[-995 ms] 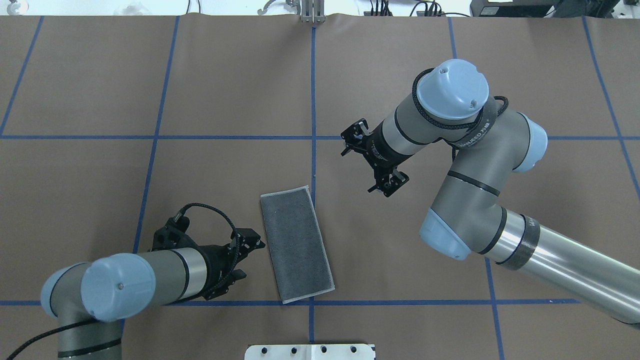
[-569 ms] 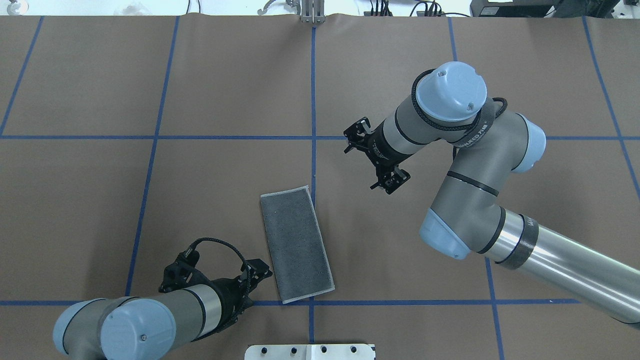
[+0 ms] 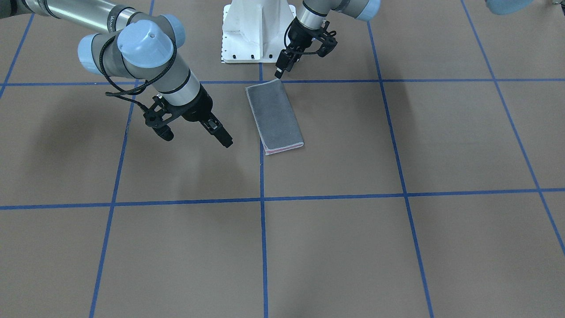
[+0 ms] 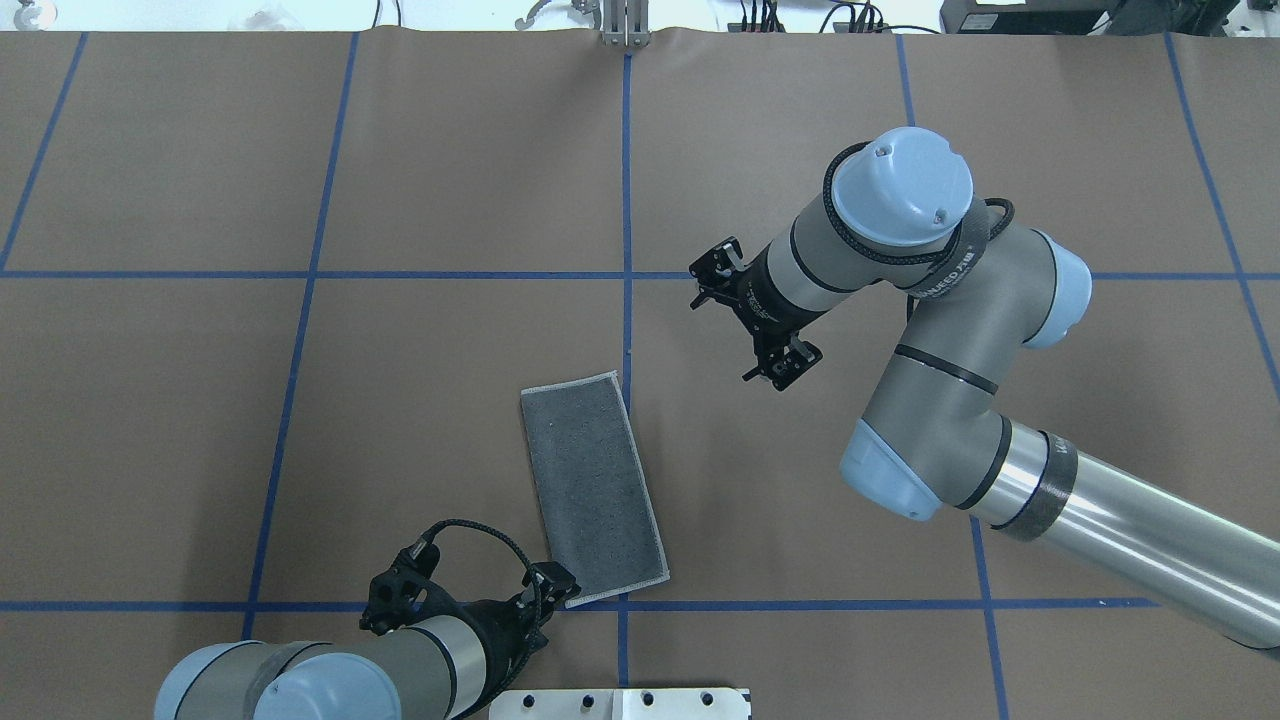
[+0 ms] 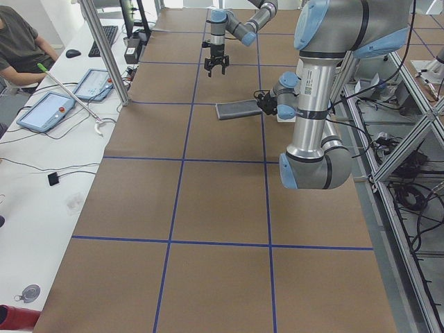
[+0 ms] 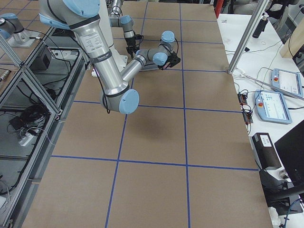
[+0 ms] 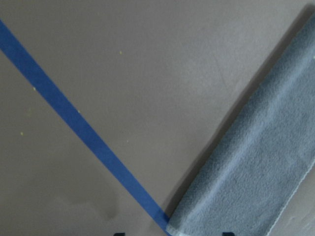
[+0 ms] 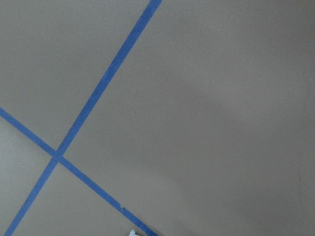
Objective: Fold towel twice with both arms
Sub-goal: 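Lower the left gripper and pinch the strip's end nearest the robot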
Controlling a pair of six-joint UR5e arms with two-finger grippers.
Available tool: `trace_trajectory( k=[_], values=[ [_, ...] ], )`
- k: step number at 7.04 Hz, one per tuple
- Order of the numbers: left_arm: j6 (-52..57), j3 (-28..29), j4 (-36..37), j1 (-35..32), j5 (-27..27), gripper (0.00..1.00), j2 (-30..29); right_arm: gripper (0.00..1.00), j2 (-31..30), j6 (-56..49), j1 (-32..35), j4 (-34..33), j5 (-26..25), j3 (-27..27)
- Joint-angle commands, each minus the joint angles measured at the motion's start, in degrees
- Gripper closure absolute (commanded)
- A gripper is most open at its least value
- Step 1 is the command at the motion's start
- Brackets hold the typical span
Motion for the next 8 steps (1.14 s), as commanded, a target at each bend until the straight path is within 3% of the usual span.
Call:
trace_trajectory(
  k=[1,5,7,8],
  values=[
    [0.6,1.0,0.0,-0.6,0.0,0.32,-0.2,0.00,-0.3,0.1,-0.1,0.0,0.0,0.1],
    [2.0,3.1,-0.1,-0.6,0.0,0.33,-1.9,0.00,-0.5,0.1,-0.1,0.0,0.1,0.3],
    [2.0,3.5,-0.1,-0.7,0.0,0.45,-3.0,0.00,-0.4,0.2,-0.1,0.0,0.0,0.3],
    [2.0,3.5,0.0,-0.7,0.0,0.61,-3.1,0.00,-0.5,0.2,-0.1,-0.1,0.0,0.4]
  ],
)
